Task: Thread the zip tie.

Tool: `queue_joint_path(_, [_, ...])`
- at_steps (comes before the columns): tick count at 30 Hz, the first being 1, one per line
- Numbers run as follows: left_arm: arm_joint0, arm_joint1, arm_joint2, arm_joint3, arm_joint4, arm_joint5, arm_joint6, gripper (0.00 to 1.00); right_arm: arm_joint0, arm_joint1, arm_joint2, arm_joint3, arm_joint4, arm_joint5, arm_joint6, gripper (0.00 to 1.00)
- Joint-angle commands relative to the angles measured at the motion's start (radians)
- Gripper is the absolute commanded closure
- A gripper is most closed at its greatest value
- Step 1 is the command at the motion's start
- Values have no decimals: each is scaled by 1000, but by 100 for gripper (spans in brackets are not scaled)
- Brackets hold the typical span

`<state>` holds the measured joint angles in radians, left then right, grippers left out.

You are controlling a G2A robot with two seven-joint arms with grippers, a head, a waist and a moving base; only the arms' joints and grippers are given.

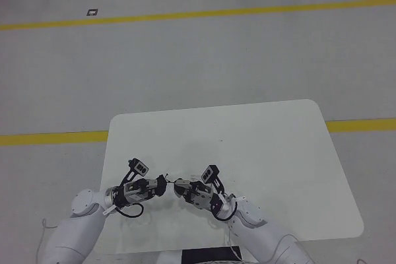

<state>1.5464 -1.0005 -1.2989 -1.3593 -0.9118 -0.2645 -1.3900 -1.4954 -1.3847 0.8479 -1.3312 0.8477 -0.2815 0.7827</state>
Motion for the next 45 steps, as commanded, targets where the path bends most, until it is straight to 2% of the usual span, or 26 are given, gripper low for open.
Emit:
queue_joint_path(1, [0,0,0,0,0,0,0,100,-3,1,3,-2,-3,1,-1,100])
queue_joint_path(27, [0,0,0,0,0,0,0,100,-41,19,59,-15,-14,3,-1,100])
queue_joint_path(45, [0,0,0,0,0,0,0,100,-48,23,74,-7,-5,-1,1,100])
